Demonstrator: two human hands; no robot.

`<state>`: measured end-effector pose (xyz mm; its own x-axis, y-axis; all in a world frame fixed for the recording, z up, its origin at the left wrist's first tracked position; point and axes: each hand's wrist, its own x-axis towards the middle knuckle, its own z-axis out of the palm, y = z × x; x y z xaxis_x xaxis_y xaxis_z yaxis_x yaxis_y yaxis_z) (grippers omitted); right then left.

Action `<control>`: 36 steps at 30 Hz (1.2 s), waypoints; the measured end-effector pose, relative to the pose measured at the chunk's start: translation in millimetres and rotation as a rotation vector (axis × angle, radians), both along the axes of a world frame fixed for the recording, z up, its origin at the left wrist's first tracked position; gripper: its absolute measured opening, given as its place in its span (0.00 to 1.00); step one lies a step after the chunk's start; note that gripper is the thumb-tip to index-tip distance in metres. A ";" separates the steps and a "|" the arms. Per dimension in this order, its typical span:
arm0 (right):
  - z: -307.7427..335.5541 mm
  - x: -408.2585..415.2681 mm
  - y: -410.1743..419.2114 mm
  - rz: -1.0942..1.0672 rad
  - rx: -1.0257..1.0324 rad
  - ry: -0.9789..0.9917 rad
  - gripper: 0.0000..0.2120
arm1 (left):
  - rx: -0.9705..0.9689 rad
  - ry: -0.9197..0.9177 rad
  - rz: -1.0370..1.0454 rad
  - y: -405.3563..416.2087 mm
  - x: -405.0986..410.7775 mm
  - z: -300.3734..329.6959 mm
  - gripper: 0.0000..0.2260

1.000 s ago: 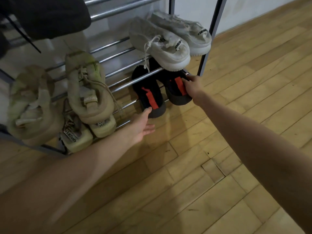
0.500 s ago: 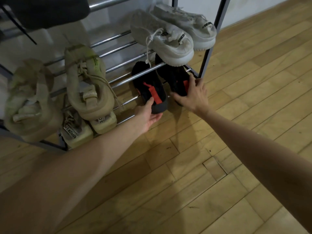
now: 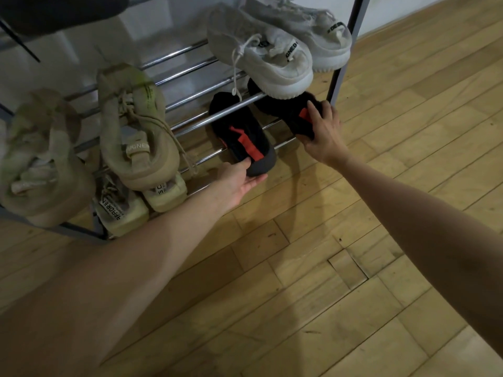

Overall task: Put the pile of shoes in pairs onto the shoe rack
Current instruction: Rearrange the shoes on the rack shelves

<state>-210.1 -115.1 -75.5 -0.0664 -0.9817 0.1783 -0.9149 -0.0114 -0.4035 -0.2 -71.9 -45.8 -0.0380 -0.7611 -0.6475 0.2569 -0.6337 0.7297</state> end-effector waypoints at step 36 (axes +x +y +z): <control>-6.1 -22.5 18.8 -0.048 -0.155 0.039 0.22 | -0.068 -0.425 -0.202 -36.5 -69.9 -2.4 0.22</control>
<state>-232.7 -96.3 -81.6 -0.1023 -0.9381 0.3309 -0.9307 -0.0272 -0.3648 -70.1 -108.3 -48.3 0.0681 -0.8072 -0.5864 -0.1972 -0.5870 0.7852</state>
